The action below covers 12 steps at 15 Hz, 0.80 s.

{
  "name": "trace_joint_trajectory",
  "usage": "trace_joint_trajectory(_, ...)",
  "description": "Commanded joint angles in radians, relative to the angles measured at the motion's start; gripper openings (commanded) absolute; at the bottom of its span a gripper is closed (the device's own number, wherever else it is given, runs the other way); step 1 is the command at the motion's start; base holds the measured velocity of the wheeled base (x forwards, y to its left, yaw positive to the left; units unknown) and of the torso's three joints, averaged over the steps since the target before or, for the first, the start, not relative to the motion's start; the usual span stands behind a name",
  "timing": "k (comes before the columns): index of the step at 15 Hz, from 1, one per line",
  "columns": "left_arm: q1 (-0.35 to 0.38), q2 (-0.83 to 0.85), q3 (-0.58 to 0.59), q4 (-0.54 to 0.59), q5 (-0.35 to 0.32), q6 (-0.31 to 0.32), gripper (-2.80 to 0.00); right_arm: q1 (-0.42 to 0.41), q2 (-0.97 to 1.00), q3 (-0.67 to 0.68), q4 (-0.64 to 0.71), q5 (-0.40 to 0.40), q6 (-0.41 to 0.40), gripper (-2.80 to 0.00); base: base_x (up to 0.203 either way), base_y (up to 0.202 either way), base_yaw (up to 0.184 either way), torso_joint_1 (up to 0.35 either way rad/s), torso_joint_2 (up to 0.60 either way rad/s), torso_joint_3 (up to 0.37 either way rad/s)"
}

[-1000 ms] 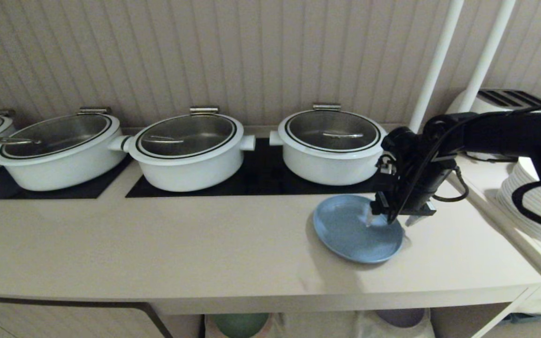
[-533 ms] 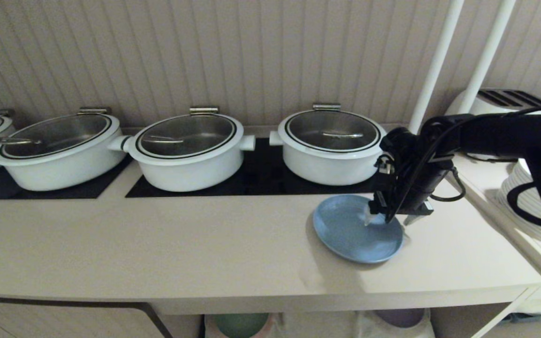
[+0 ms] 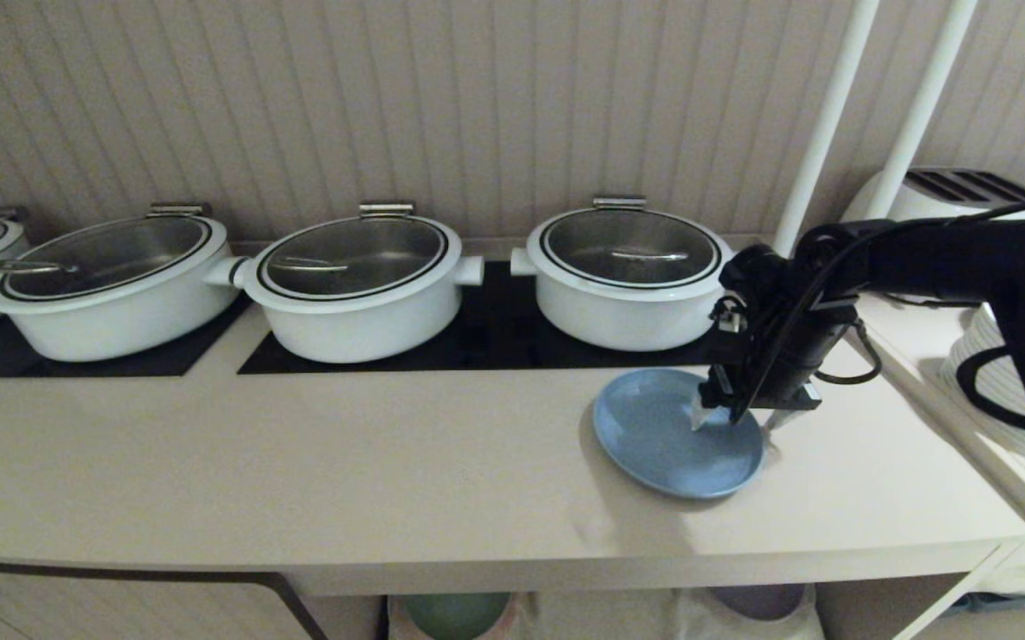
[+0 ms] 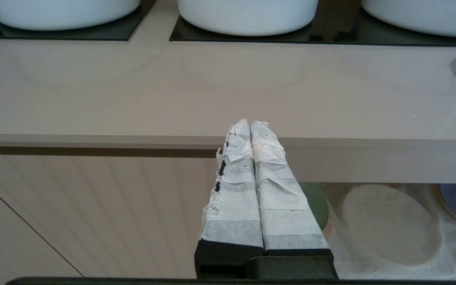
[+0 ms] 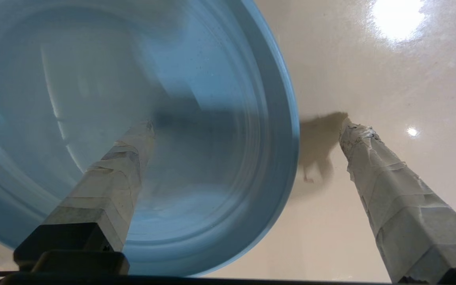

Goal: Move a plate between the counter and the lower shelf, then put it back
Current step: Pick up the plate

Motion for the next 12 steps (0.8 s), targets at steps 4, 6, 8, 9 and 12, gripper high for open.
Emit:
trace_joint_trajectory(4, 0.0, 0.0, 0.0, 0.0, 0.0, -0.001, -2.8, 0.0, 0.003, -0.003, 0.004, 0.001, 0.002, -2.8, 0.0, 0.0, 0.0, 0.0, 0.0, 0.0)
trace_joint_trajectory(6, 0.0, 0.0, -0.001, 0.0, 0.0, -0.001, -2.8, 0.001, 0.005, -0.001, 0.007, 0.001, 0.001, -2.8, 0.0, 0.0, 0.0, 0.0, 0.0, 0.0)
trace_joint_trajectory(8, 0.0, 0.0, 0.0, 0.0, 0.0, -0.001, -2.8, 0.002, 0.002, 0.002, 0.006, 0.001, 0.002, -2.8, 0.0, 0.0, 0.0, 0.0, 0.0, 0.0)
trace_joint_trajectory(9, 0.0, 0.0, 0.0, 0.0, 0.0, -0.001, -2.8, 0.002, 0.002, -0.001, 0.003, 0.001, 0.002, -2.8, 0.0, 0.0, 0.0, 0.0, 0.0, 0.0)
trace_joint_trajectory(12, 0.0, 0.0, 0.0, 0.0, 0.0, -0.001, -2.8, 0.002, -0.007, -0.003, 0.003, 0.001, 0.002, -2.8, 0.0, 0.0, 0.0, 0.0, 0.0, 0.0)
